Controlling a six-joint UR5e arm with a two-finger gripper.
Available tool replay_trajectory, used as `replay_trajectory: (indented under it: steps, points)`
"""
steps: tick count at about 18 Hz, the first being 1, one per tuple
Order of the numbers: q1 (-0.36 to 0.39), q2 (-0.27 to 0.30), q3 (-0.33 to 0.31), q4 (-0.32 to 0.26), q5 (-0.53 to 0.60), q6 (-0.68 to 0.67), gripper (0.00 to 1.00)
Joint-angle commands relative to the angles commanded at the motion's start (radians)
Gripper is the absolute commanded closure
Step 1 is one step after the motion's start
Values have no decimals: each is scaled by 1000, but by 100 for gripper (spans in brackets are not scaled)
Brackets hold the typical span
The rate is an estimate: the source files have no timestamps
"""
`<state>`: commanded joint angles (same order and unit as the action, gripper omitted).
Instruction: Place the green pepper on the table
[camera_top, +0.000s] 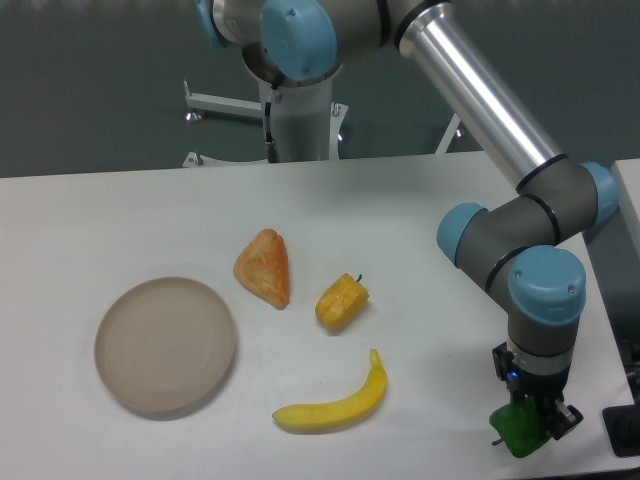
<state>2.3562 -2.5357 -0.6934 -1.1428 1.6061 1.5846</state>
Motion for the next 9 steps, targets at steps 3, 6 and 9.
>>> replay_trajectory:
  steps: [3, 6, 9]
  points:
    - [2, 6, -3, 0, -2, 0, 56]
    - [0, 6, -6, -2, -2, 0, 56]
    - [2, 6, -8, 0, -2, 0, 56]
